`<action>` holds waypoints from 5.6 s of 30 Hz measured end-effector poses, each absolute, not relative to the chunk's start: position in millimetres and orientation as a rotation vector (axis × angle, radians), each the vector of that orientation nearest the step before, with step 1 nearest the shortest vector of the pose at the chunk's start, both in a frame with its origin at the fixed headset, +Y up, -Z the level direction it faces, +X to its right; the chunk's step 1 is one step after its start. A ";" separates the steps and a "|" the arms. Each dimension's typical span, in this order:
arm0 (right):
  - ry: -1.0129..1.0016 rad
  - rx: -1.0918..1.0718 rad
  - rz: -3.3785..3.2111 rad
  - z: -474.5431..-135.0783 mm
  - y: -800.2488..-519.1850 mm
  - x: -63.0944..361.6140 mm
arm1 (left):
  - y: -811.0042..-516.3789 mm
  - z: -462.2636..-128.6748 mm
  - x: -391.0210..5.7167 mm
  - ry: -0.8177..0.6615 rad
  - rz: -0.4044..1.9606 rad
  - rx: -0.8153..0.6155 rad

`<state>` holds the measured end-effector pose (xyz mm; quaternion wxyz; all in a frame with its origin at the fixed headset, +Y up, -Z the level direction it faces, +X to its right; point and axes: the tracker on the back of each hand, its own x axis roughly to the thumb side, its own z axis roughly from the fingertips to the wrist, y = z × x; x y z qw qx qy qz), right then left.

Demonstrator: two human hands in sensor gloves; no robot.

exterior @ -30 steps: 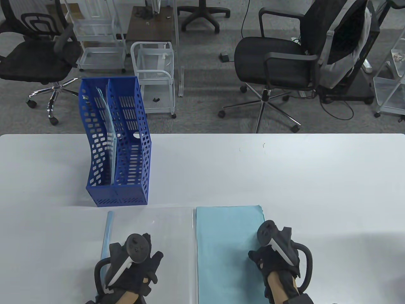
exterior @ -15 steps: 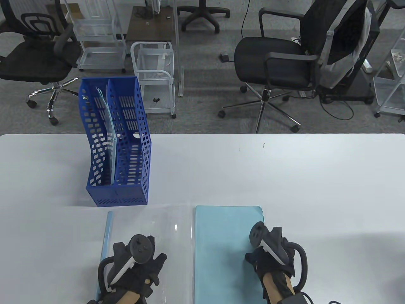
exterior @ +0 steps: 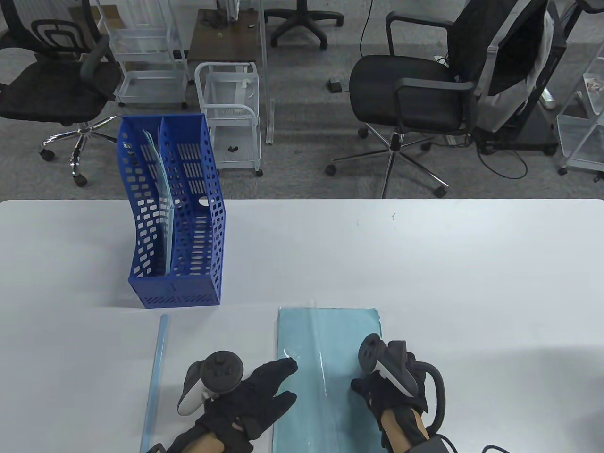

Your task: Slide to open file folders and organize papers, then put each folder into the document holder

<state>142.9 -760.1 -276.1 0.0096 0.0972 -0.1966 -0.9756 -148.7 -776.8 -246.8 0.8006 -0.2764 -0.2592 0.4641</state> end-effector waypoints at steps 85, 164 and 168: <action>0.037 -0.615 -4.568 -252.9 -729.0 131.2 | -758.9 -244.2 -219.2 -0.346 1.686 -0.061; 0.703 -0.241 -3.563 -257.2 -721.7 99.6 | -751.6 -241.6 -189.9 -0.153 0.709 -0.242; 0.694 -0.221 -3.433 -259.7 -721.8 100.0 | -735.5 -245.0 -229.6 0.070 0.614 -0.095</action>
